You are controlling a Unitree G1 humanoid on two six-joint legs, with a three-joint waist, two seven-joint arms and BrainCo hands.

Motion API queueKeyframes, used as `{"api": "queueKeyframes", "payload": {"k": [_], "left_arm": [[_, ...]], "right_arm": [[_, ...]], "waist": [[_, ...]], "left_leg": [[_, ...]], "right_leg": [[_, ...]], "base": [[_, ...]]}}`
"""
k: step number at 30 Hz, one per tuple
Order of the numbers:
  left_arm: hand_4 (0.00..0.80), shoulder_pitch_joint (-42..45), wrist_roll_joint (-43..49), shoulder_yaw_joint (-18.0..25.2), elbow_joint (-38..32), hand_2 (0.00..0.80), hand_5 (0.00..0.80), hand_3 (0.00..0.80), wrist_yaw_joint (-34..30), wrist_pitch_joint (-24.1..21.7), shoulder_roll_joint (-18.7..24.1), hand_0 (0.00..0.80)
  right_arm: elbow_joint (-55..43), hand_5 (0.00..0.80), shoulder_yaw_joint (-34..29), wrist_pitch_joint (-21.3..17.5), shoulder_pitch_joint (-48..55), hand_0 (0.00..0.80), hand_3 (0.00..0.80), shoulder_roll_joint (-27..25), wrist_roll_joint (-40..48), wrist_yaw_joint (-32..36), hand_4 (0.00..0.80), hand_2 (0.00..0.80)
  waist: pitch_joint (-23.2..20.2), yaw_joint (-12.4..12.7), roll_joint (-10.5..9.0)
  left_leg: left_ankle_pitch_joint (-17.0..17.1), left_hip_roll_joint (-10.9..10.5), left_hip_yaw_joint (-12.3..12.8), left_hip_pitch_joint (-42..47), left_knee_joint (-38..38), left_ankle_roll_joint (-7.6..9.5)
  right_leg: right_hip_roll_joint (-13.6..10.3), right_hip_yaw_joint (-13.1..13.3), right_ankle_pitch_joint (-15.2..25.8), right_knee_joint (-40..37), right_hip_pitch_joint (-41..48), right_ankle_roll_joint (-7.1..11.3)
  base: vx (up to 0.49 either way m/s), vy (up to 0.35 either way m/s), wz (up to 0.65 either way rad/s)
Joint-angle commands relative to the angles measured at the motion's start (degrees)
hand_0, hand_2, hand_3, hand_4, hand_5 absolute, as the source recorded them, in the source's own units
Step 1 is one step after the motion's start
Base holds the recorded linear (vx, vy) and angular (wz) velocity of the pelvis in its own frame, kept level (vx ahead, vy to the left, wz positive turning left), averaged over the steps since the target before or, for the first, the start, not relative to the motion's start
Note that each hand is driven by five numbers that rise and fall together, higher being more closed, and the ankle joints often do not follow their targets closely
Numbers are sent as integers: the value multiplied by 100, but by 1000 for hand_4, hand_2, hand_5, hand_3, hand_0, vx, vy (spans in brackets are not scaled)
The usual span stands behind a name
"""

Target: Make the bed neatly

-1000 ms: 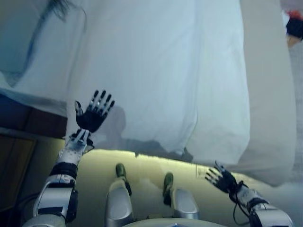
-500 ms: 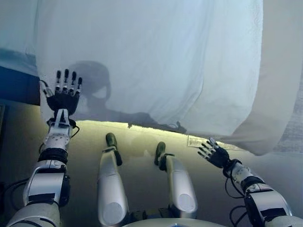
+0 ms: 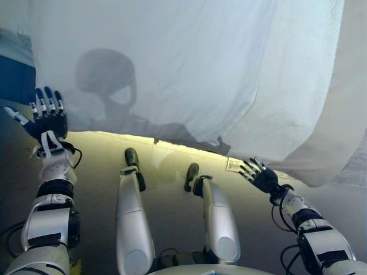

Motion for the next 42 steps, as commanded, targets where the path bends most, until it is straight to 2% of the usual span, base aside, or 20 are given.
{"api": "queueKeyframes", "payload": {"k": [1, 2, 3, 11, 21, 23, 24, 29, 36, 39, 42], "left_arm": [[0, -373, -77, 200, 325, 0, 0, 0, 224, -67, 342, 0], [0, -392, -35, 203, 358, 0, 0, 0, 255, -33, 402, 0], [0, -402, -10, 202, 387, 0, 0, 0, 272, 7, 438, 0], [0, -450, 122, 84, 591, 0, 0, 0, 529, 359, 551, 0], [0, -180, 180, 295, 696, 0, 0, 0, 829, 375, 393, 0], [0, -72, 276, 350, 718, 0, 0, 0, 844, 470, 353, 0], [0, 10, 403, 370, 729, 0, 0, 0, 860, 539, 314, 0], [0, 360, 812, 408, 767, 0, 0, 0, 810, 801, 128, 0], [0, 1571, 1824, 259, 440, 0, 0, 0, 467, 970, -650, 0], [0, 1926, 2204, 149, 483, 0, 0, 0, 529, 1081, -810, 0], [0, 2335, 2452, 252, 597, 0, 0, 0, 501, 1306, -970, 0]], "right_arm": [[-55, 0, -110, -130, 115, 0, 0, -459, 332, 2, 0, 0], [-77, 0, -122, -128, 112, 0, 0, -489, 367, 9, 0, 0], [-72, 0, -134, -135, 120, 0, 0, -518, 382, 43, 0, 0], [-33, 0, -245, -121, -9, 0, 0, -676, 354, 112, 0, 0], [86, 0, -307, -144, -103, 0, 0, -600, 298, 137, 0, 0], [103, 0, -315, -126, -136, 0, 0, -579, 285, 131, 0, 0], [96, 0, -310, -128, -117, 0, 0, -546, 288, 124, 0, 0], [69, 0, -362, -87, 41, 0, 0, -415, 219, 128, 0, 0], [2, 0, -558, -316, 816, 0, 0, 26, -4, 151, 0, 0], [24, 0, -598, -314, 1060, 0, 0, 105, -222, 124, 0, 0], [71, 0, -656, -294, 1300, 0, 0, 187, -440, 85, 0, 0]], "waist": [[49, 197, 8], [49, 210, 16], [49, 205, 6], [49, 189, 117], [49, 195, 238], [46, 208, 281], [49, 204, 283], [-3, 193, 326], [-489, 211, 534], [-733, 202, 639], [-1007, 207, 775]], "left_leg": [[-1033, 63, -295, 243, 442, -174], [-1166, 57, -350, 286, 475, -202], [-1044, 54, -308, 185, 481, -177], [-1003, 19, -308, 23, 499, -194], [-963, 8, -202, 261, 360, -249], [-1061, 14, -202, 482, 289, -292], [-923, 26, -119, 541, 223, -270], [-866, 32, 29, 1106, -77, -306], [-602, -210, 334, 2356, -1064, -355], [-476, -292, 429, 2826, -1451, -356], [-355, -359, 507, 3372, -1887, -360]], "right_leg": [[-121, -52, 1155, -551, -508, 276], [-101, -25, 1053, -495, -479, 324], [-121, -67, 1159, -540, -549, 270], [-156, -63, 1173, -522, -727, 253], [-164, -9, 1117, -600, -528, 252], [-156, 22, 1014, -622, -345, 319], [-188, -19, 1120, -700, -288, 280], [-248, -43, 1130, -972, 213, 356], [-381, -154, 1330, -1998, 1391, 546], [-423, -220, 1373, -2348, 1881, 560], [-436, -301, 1392, -2723, 2463, 543]], "base": [[34, 11, -4], [-38, 2, -2], [-54, 6, 2], [-63, 20, 5], [-17, -15, 0], [45, -40, -1], [-41, -72, 2], [44, -86, 2], [130, -90, 4], [136, -68, 2], [188, -54, -3]]}}
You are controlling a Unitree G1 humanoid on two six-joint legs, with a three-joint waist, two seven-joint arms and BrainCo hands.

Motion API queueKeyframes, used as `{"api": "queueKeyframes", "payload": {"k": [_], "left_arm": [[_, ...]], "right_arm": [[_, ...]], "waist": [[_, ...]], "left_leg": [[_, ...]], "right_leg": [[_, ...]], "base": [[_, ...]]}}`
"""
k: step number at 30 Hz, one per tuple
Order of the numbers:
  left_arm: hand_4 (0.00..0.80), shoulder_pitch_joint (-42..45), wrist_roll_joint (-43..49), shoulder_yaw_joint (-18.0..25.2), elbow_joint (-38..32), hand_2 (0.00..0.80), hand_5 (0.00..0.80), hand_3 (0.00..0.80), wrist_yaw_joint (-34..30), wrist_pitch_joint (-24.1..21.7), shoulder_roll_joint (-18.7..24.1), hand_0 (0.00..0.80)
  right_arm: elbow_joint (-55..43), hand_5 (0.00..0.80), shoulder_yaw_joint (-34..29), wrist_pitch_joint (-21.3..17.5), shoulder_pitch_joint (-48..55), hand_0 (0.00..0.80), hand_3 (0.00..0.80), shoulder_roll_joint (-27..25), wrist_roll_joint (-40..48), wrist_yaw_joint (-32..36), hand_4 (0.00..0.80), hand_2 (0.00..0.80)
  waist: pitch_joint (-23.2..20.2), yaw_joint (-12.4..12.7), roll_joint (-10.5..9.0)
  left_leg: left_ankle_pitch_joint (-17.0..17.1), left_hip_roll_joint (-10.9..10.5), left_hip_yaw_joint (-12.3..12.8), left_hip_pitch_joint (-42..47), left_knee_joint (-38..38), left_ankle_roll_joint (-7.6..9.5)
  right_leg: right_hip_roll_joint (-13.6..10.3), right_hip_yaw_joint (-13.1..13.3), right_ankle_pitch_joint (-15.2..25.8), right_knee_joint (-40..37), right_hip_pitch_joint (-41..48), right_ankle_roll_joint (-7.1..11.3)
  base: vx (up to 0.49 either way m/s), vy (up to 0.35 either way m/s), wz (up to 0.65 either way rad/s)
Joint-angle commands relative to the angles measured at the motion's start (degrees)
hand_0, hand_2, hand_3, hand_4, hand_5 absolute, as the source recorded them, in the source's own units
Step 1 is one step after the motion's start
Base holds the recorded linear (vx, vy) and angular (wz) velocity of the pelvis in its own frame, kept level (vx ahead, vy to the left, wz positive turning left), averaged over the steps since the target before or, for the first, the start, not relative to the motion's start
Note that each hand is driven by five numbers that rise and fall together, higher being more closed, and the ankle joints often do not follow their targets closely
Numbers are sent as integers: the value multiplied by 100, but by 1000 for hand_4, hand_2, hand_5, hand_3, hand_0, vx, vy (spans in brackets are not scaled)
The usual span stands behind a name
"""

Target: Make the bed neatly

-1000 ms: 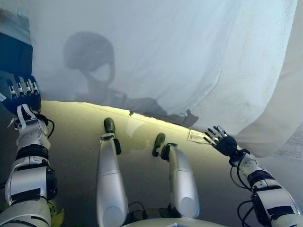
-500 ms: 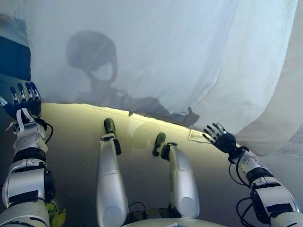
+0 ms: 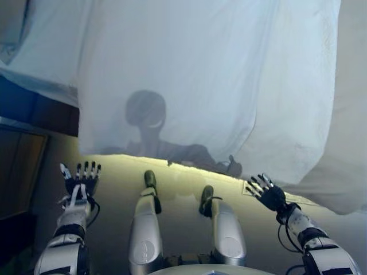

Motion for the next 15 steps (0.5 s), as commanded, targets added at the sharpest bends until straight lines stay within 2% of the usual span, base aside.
{"api": "queueKeyframes", "payload": {"k": [1, 5, 6, 10, 13, 15], "left_arm": [[0, 248, 575, -42, 229, 0, 0, 0, -178, 169, 12, 0], [0, 711, 1579, 22, 602, 0, 0, 0, -70, -103, -114, 0], [0, 823, 2062, -27, 715, 0, 0, 0, -2, -233, -135, 0], [0, 1025, 2968, -218, 1051, 0, 0, 0, 205, -317, -236, 0], [0, 1104, 4396, -581, 1216, 0, 0, 0, 388, -663, -403, 0], [0, 1173, 4956, -953, 1316, 0, 0, 0, 376, -684, -589, 0]], "right_arm": [[143, 0, -247, -178, 212, 0, 0, 94, -245, 47, 0, 0], [173, 0, -361, -321, 629, 0, 0, 291, -449, -100, 0, 0], [200, 0, -389, -361, 756, 0, 0, 335, -466, -137, 0, 0], [558, 0, -492, -543, 1043, 0, 0, 532, -548, -263, 0, 0], [874, 0, -626, -697, 1164, 0, 0, 693, -242, -432, 0, 0], [1071, 0, -754, -903, 1266, 0, 0, 799, -208, -631, 0, 0]], "waist": [[-759, 108, -40], [-1220, 52, 33], [-1356, 36, 58], [-1793, -15, 128], [-1981, -62, 178], [-2063, -113, 216]], "left_leg": [[-944, -139, 144, 782, 265, -128], [-763, -172, 257, 1454, -351, -142], [-706, -167, 271, 1619, -507, -145], [-567, -146, 326, 2015, -953, -159], [-489, -121, 358, 2281, -1270, -173], [-462, -104, 404, 2423, -1411, -188]], "right_leg": [[-376, -51, 1269, -1327, 305, 519], [-248, -143, 1314, -1836, 998, 490], [-208, -162, 1335, -1957, 1154, 472], [-108, -169, 1466, -2362, 1520, 448], [-44, -180, 1549, -2604, 1738, 452], [-9, -203, 1598, -2732, 1849, 465]], "base": [[229, -79, -2], [239, -89, -2], [229, -86, 0], [201, -78, -3], [136, -58, -4], [111, -53, -4]]}}
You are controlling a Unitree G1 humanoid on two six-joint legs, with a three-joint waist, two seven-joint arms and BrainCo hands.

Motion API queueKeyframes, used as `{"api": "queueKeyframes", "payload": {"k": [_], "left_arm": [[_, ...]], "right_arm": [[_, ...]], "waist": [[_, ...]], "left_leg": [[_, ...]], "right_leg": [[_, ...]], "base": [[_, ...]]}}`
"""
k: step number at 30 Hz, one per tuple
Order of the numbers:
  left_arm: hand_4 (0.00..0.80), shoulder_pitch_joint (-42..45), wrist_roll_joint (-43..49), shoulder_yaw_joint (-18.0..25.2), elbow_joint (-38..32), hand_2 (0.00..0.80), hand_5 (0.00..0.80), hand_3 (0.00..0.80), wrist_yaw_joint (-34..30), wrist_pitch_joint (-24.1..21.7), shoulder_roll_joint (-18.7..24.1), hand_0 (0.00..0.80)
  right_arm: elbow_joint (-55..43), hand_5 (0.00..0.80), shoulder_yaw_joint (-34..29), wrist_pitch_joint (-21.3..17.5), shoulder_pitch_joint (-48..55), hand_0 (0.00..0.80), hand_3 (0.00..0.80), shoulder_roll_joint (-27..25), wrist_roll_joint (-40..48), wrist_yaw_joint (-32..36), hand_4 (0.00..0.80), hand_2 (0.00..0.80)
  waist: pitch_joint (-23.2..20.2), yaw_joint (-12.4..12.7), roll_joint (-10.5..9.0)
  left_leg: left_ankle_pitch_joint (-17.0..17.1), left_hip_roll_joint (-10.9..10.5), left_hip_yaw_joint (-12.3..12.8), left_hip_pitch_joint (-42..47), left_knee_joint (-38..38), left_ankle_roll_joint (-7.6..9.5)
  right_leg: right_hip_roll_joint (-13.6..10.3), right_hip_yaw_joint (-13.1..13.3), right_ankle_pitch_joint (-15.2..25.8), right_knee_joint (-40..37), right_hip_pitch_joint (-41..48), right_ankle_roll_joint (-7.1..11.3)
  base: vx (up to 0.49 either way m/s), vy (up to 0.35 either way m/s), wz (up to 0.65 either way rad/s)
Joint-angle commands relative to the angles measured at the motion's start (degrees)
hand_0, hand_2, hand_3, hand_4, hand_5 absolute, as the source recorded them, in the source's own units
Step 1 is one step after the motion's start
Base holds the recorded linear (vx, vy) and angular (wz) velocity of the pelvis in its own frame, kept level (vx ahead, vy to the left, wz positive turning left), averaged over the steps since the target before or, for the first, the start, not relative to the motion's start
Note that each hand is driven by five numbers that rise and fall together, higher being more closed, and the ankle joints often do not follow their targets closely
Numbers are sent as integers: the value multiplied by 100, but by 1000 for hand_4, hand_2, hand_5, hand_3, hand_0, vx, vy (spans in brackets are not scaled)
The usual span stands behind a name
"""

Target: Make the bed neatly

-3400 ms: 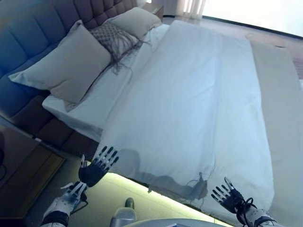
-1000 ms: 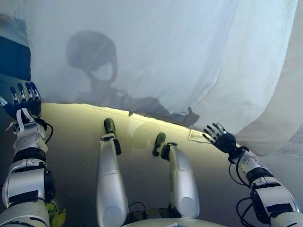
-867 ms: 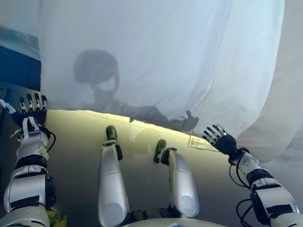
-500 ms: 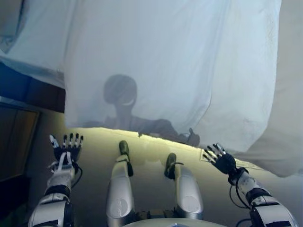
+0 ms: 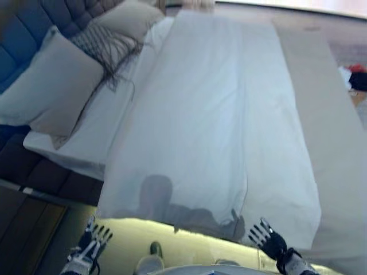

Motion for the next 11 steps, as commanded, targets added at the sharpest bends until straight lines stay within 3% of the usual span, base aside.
{"api": "queueKeyframes", "payload": {"k": [1, 5, 8, 11], "left_arm": [[0, -255, 1001, -134, 288, 0, 0, 0, 53, -274, -294, 0], [0, -198, 1460, -489, 442, 0, 0, 0, 48, -171, -568, 0], [0, -269, 947, -671, 555, 0, 0, 0, -57, 11, -906, 0], [0, -232, 1046, -761, 538, 0, 0, 0, -134, -11, -1166, 0]], "right_arm": [[203, 0, -307, -405, -148, 0, 0, 19, 105, -237, 0, 0], [543, 0, -428, -390, -155, 0, 0, 149, 386, -644, 0, 0], [905, 0, -546, -344, -110, 0, 0, 338, 602, -943, 0, 0], [931, 0, -422, -335, -166, 0, 0, 575, 506, -934, 0, 0]], "waist": [[163, -81, 243], [76, -117, 310], [-12, -90, 313], [-50, -47, 298]], "left_leg": [[-542, 188, 101, 349, 279, -54], [-528, 203, 155, 515, 71, -56], [-558, 179, 94, 595, 34, -15], [-572, 208, 87, 679, 43, -4]], "right_leg": [[-167, -3, 1144, -515, -401, 224], [-108, -48, 1128, -604, -287, 218], [-84, -86, 1111, -619, -174, 202], [-76, -90, 1099, -621, -84, 160]], "base": [[83, -34, -5], [43, -17, -2], [71, -42, -7], [62, -31, -4]]}}
